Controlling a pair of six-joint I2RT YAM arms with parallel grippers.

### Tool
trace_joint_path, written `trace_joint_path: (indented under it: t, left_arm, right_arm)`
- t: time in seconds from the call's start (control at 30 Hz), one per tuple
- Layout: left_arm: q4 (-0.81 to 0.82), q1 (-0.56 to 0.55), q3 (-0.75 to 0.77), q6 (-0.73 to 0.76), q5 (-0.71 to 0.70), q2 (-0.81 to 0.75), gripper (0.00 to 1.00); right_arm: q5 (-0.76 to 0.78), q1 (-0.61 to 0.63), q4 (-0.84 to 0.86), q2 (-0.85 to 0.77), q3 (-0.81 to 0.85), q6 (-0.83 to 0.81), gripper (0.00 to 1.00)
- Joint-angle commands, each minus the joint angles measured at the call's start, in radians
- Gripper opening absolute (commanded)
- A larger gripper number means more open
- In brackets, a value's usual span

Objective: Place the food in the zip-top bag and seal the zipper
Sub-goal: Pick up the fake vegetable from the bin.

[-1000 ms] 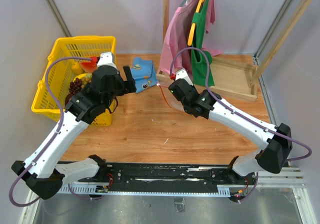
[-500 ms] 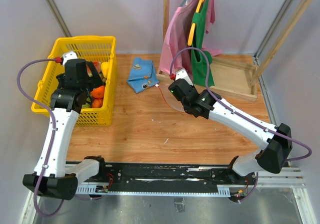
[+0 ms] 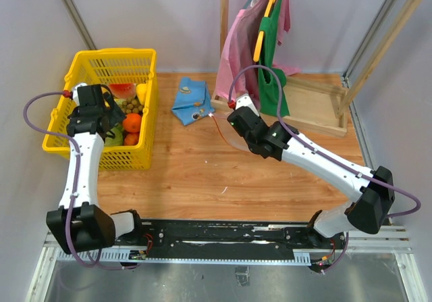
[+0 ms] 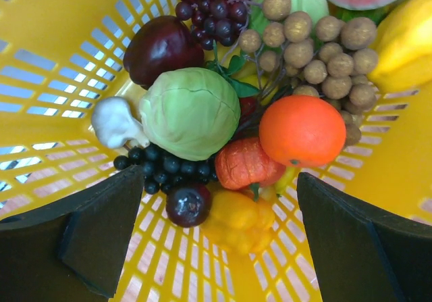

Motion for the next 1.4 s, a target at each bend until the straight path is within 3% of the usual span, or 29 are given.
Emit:
trace_joint_path:
  t: [0.0, 0.17, 0.5, 0.73, 0.87, 1.03, 1.27, 1.37]
  left_arm:
    - [0.101, 0.043, -0.042, -0.042, 0.051, 0.065, 0.99]
    - [0.173, 0.074, -0.090, -0.051, -0.007, 0.141, 0.99]
    - [0.290, 0.127, -0.149, -0.070, 0.039, 0.269, 0.99]
    - [0.352, 0.127, -0.194, -0.058, 0.076, 0.322, 0.89]
    - [0.372, 0.127, -0.202, -0.037, 0.088, 0.327, 0.77]
    - [0.399, 0.127, -0.213, -0.018, 0.106, 0.323, 0.55]
    - [0.399, 0.127, -0.209, 0.000, 0.135, 0.281, 0.09]
    - [0.386, 0.127, -0.204, 0.005, 0.157, 0.248, 0.01]
  right_arm:
    - [-0.035, 0.009, 0.020, -0.029, -0.028, -0.019, 0.01]
    - [-0.069, 0.010, 0.044, -0.047, -0.046, -0.030, 0.01]
    - [-0.104, 0.009, 0.060, -0.029, -0.045, -0.039, 0.01]
    - [-0.107, 0.009, 0.058, -0.009, -0.035, -0.037, 0.01]
    - [-0.110, 0.008, 0.055, 0.003, -0.028, -0.034, 0.01]
    - [-0.109, 0.010, 0.051, 0.012, -0.013, -0.033, 0.01]
    - [-0.112, 0.010, 0.042, 0.008, -0.008, -0.026, 0.01]
    - [-0.111, 0.010, 0.043, 0.003, -0.008, -0.026, 0.01]
